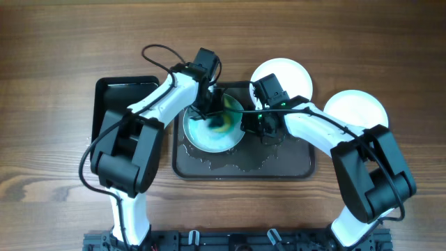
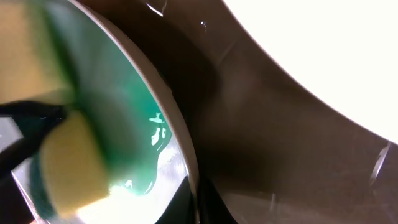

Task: Clean dirty plates on tray and stack at the side
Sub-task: 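Scrub the held plate with the sponge in the left gripper, then lift the plate with right gripper and stack it on the first plate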

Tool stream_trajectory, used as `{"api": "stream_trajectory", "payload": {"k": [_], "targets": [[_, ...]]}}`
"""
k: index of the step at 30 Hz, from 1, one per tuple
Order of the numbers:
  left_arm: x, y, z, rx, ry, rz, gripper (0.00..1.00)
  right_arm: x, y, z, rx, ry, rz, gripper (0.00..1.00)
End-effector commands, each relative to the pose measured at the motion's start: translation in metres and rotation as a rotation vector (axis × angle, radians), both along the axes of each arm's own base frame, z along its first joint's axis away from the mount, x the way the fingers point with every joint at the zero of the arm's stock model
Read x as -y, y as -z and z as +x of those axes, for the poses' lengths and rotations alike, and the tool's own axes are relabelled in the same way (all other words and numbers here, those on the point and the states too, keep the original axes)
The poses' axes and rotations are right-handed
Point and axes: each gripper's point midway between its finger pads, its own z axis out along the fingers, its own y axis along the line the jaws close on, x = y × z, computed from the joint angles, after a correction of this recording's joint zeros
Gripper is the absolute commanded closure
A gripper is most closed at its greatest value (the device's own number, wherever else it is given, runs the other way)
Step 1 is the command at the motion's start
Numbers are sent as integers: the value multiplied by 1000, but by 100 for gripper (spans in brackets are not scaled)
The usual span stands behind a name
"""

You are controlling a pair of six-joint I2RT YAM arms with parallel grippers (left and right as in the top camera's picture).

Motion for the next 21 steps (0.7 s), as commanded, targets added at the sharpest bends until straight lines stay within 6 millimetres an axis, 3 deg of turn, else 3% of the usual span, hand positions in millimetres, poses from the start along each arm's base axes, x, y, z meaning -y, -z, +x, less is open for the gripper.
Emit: {"api": "stream_trajectory", "payload": {"k": [1, 4, 6, 7, 10, 12, 14, 18, 21], "targets": [[-92, 14, -4, -11, -125, 386, 96, 3, 3, 4, -1, 5, -14, 96], [-76, 16, -21, -92, -50, 302, 96, 3, 2, 4, 2, 5, -12, 96], [-47, 16, -35, -153, 73, 144, 96, 3, 2, 4, 1, 7, -12, 96], [-15, 11, -46, -186, 189, -42, 96, 3, 2, 4, 2, 7, -11, 96], [43, -14, -48, -147, 345, -419, 96, 3, 2, 4, 2, 7, -11, 96], [55, -19, -39, -99, 364, -483, 96, 3, 2, 4, 2, 7, -11, 96], [51, -14, -23, -50, 310, -429, 96, 3, 2, 4, 2, 7, -11, 96], [-11, 14, 11, 34, 67, -6, 96, 3, 2, 5, 3, 7, -12, 96], [-50, 2, 17, 59, -12, 209, 96, 3, 2, 5, 3, 6, -12, 96]]}}
